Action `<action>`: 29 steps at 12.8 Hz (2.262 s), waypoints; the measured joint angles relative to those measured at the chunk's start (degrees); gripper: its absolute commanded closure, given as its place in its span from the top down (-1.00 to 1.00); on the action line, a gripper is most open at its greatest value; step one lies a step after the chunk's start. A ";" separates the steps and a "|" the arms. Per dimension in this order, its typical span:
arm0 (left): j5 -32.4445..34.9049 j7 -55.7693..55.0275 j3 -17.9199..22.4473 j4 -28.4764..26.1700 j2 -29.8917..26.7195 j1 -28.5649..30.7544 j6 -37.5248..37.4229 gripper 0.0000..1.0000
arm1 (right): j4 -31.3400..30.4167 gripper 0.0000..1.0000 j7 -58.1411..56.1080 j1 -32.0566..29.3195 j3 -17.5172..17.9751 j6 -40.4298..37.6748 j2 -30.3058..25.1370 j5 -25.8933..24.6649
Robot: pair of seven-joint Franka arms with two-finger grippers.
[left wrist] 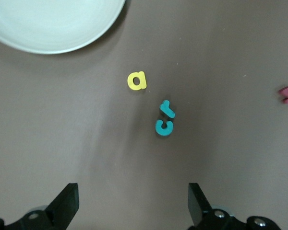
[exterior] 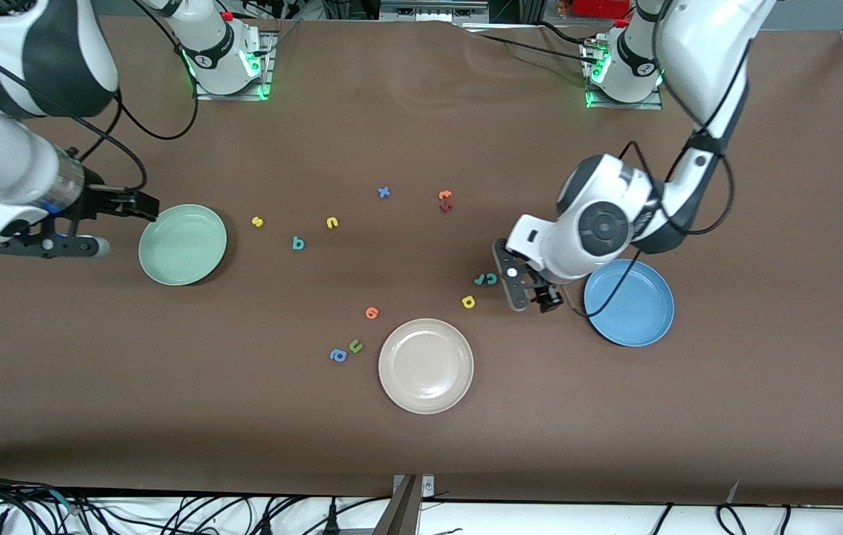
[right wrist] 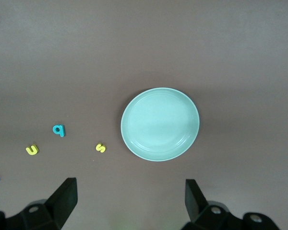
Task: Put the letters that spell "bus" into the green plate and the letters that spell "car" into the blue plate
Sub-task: 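Reach the left gripper to the teal c while the right gripper reaches the yellow s, then grasp the teal c with the left gripper while the right gripper grasps the s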
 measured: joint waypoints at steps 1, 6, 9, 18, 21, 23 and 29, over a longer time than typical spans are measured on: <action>1.34 0.19 -0.11 -0.05 1.36 -1.11 2.17 0.99 | -0.47 0.99 0.51 0.24 0.11 0.34 0.14 0.00; 5.99 0.53 -0.10 -2.32 4.81 -4.18 7.70 0.80 | -2.05 0.99 3.97 0.31 1.68 1.38 0.14 0.03; 6.87 0.61 0.07 -3.23 5.47 -4.13 10.30 0.70 | -2.48 0.98 4.23 0.31 2.23 1.74 0.12 0.03; 12.94 0.59 -0.02 -4.58 7.59 -4.32 13.87 0.18 | -6.10 0.97 9.82 0.33 5.31 4.83 -0.28 0.54; 13.64 0.62 -0.16 -4.67 7.71 -4.50 14.27 -0.02 | -10.79 0.97 14.45 0.45 8.03 9.22 -0.49 1.81; 13.70 0.62 -0.16 -4.66 7.66 -5.03 14.31 -0.02 | -15.66 0.97 15.10 0.45 8.27 13.89 -0.55 3.53; 16.33 0.61 -0.42 -4.70 7.44 -5.73 14.23 -0.64 | -32.66 0.96 15.00 0.43 8.23 33.79 -0.52 3.78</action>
